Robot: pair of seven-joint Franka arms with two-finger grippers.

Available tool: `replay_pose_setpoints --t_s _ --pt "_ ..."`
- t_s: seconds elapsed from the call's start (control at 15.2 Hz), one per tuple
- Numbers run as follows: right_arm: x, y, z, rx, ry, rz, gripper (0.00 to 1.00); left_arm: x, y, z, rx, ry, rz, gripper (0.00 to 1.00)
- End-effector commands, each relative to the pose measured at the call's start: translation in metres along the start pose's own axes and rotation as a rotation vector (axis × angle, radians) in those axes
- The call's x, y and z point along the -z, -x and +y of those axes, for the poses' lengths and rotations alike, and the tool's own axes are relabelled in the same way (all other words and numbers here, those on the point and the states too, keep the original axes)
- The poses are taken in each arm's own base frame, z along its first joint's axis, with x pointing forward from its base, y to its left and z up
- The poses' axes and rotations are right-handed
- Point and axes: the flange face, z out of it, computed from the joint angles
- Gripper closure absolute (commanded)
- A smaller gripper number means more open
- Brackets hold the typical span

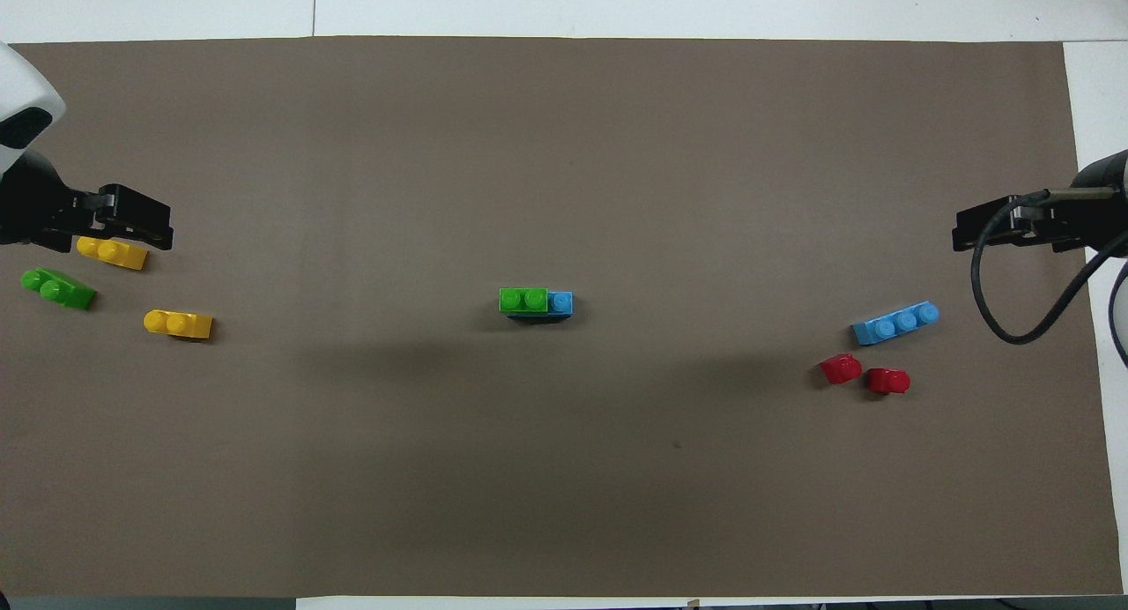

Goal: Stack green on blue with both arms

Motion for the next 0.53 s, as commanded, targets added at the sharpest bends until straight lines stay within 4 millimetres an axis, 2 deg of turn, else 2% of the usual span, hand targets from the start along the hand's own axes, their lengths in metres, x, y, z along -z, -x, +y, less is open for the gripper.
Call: replay_pose_setpoints --t_s 0.0,0.46 --pt "0.0018 -0.0014 0.0024 0.025 0.022 -0.019 0.0 0.0013 0.0081 -0.0017 -0.012 0.014 0.018 0.0" --pt "0.0 0.0024 0.0026 0.025 0.022 -0.048 0.0 0.0022 0.0061 -0.0004 -0.008 0.044 0.039 0.0"
